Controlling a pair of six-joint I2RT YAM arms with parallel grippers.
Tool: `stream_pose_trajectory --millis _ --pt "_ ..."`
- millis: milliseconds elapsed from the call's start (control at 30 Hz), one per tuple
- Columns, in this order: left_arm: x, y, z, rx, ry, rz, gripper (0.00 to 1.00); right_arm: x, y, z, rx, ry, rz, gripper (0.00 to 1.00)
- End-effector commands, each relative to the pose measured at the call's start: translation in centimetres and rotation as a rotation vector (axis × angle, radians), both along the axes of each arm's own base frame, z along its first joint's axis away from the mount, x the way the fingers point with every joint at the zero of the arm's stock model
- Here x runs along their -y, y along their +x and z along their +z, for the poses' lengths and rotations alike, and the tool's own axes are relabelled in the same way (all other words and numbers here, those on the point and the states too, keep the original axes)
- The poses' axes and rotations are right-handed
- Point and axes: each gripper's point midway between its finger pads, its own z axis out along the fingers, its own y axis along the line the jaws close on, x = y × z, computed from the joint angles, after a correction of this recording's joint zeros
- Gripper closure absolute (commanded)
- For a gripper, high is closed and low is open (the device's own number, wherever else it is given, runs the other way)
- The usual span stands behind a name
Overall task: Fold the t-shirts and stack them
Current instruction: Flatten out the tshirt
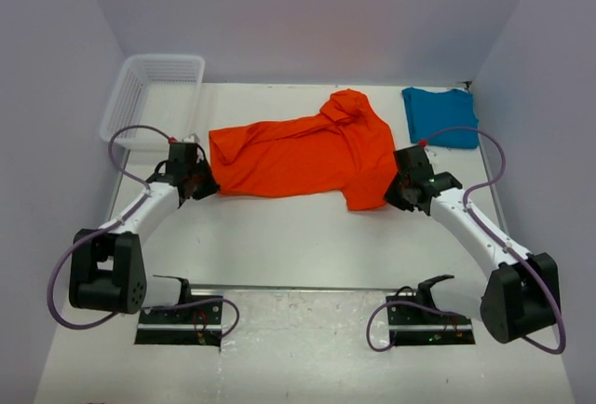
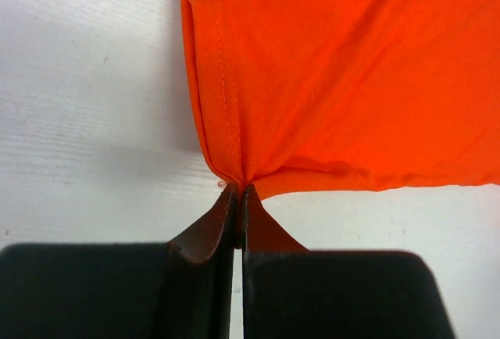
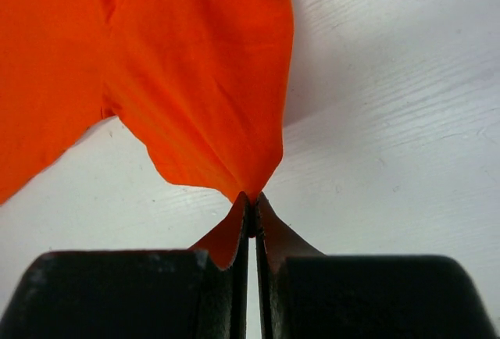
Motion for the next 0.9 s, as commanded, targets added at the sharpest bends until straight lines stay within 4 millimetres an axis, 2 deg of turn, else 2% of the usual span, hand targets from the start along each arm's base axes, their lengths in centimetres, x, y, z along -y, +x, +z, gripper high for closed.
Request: stream_pose_trajectory --millis 0,233,300,433,467,533,567,633,667,700,733,767,800,833,867 --pt "0.2 -0.4 1.4 0.053 -0.027 0.000 1.00 1.1 0.8 3.0 0.077 -0.057 -0.023 1.00" --pt "0.0 -0.6 4.8 0.126 -0.015 -0.018 1.00 2.2 0.6 4.8 0.096 -0.101 -0.034 1.00" --pt "-0.5 -0.5 5.8 0.149 0.010 -0.011 1.00 2.3 0.6 5.8 0.115 -0.115 -0.022 1.00" --pt "-1.2 -0.8 9.4 0.243 0.039 0.011 1.00 3.3 0.9 8.6 0.163 -0.169 -0.008 1.00" --pt "-1.4 -0.9 10.1 0.263 0.045 0.015 1.00 3.6 1.4 10.3 0.203 -0.184 -0.017 1.00" --pt "-1.9 -0.9 12.8 0.337 0.068 0.025 1.00 4.1 1.3 12.3 0.239 -0.214 0.000 1.00" --pt "-2.2 -1.0 13.8 0.362 0.081 0.033 1.00 4.2 1.7 14.8 0.303 -0.210 -0.004 1.00" --pt "-2.7 -1.0 17.5 0.457 0.107 0.036 1.00 4.9 1.6 17.5 0.354 -0.250 0.003 1.00" --pt "-2.8 -1.0 18.8 0.488 0.117 0.034 1.00 5.1 1.7 19.1 0.387 -0.255 0.004 1.00" --pt "-3.0 -0.9 21.4 0.544 0.124 0.041 1.00 5.3 1.9 22.2 0.455 -0.263 0.008 1.00" --pt "-3.1 -1.1 23.2 0.592 0.140 0.026 1.00 5.5 1.7 23.6 0.475 -0.271 0.011 1.00" --pt "-3.2 -1.2 24.5 0.621 0.148 0.025 1.00 5.6 1.7 26.9 0.548 -0.264 0.003 1.00" --pt "-3.3 -1.3 27.4 0.685 0.151 0.029 1.00 6.0 1.7 28.0 0.563 -0.292 0.009 1.00" --pt "-3.3 -1.4 28.5 0.704 0.169 0.012 1.00 6.4 1.5 30.8 0.622 -0.304 0.005 1.00" --pt "-3.4 -1.5 29.7 0.725 0.175 0.009 1.00 6.6 1.2 32.1 0.652 -0.300 -0.010 1.00"
